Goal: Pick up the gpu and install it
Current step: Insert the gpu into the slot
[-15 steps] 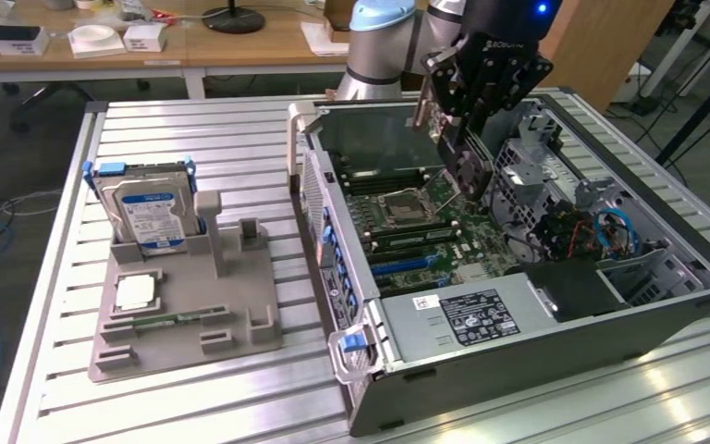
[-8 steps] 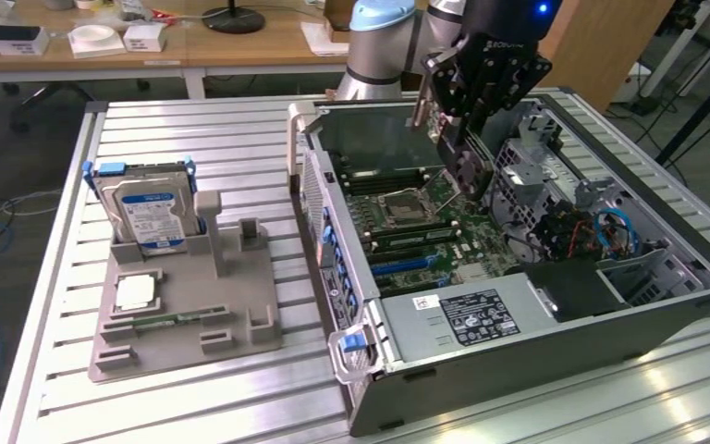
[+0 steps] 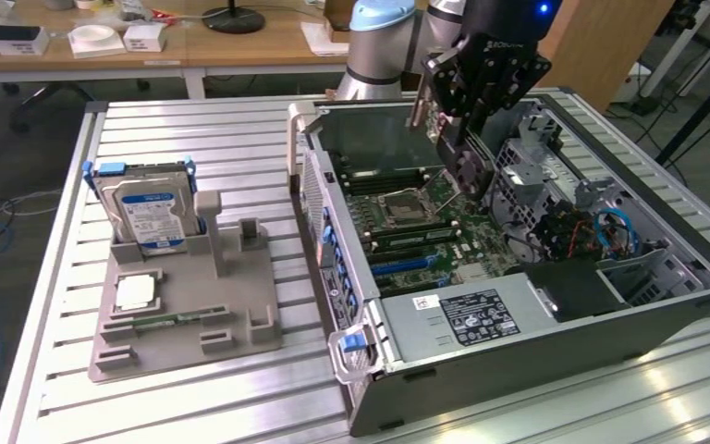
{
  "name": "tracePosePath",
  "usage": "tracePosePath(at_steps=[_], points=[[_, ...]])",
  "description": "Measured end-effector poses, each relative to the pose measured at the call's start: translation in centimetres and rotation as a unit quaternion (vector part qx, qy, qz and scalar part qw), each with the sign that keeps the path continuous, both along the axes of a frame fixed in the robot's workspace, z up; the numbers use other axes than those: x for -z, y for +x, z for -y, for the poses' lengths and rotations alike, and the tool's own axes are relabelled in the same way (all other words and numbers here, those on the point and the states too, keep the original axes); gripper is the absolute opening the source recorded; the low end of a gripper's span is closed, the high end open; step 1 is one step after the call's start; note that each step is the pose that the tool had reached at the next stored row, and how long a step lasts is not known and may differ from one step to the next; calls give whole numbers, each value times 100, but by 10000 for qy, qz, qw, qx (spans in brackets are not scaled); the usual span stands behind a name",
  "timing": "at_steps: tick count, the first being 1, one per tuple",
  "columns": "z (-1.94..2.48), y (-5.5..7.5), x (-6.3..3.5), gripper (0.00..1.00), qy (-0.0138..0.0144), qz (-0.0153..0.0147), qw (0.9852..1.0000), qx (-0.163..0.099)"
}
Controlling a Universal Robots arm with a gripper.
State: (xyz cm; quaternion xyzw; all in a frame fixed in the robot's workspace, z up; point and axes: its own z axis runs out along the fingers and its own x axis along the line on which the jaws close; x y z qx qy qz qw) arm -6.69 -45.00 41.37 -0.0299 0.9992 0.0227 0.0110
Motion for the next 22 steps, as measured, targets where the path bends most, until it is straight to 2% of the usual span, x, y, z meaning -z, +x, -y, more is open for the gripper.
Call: tracePosePath(at_steps=[22], points=[[0,0,0,26,0,0,9993,-370]])
